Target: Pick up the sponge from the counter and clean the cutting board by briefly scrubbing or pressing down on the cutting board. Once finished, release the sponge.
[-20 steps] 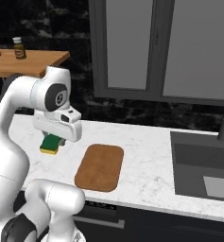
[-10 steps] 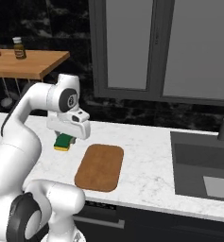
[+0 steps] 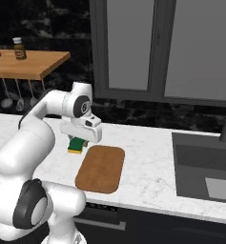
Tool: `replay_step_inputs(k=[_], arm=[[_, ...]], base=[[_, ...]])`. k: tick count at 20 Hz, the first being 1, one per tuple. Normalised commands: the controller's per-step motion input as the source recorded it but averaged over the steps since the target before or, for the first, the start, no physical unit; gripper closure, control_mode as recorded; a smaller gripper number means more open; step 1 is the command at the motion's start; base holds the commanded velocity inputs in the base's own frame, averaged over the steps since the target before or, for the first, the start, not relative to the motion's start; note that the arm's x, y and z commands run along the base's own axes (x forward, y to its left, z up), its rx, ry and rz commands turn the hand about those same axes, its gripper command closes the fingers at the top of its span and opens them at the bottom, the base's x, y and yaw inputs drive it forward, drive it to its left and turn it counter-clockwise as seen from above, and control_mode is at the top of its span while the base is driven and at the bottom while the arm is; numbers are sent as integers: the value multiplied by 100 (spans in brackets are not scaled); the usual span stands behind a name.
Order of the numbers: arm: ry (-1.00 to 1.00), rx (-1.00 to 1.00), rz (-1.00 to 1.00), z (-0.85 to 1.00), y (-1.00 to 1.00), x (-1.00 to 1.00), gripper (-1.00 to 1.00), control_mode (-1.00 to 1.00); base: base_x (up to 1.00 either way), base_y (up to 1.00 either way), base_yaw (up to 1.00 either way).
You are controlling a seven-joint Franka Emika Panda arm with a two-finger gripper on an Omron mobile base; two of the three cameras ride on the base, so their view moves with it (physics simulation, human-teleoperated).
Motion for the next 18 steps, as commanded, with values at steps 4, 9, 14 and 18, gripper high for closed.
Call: replay_step_inputs(k=[4,9,14,18], arm=[[0,0,0,-42,-9,16,100,-100],[0,0,0,-27,0,30,100,-100],[1,0,0,-31,0,41,100,-100],[4,0,0,-43,0,48,100,-100]], base=[[0,0,0],[0,0,0],[0,0,0],[0,0,0]])
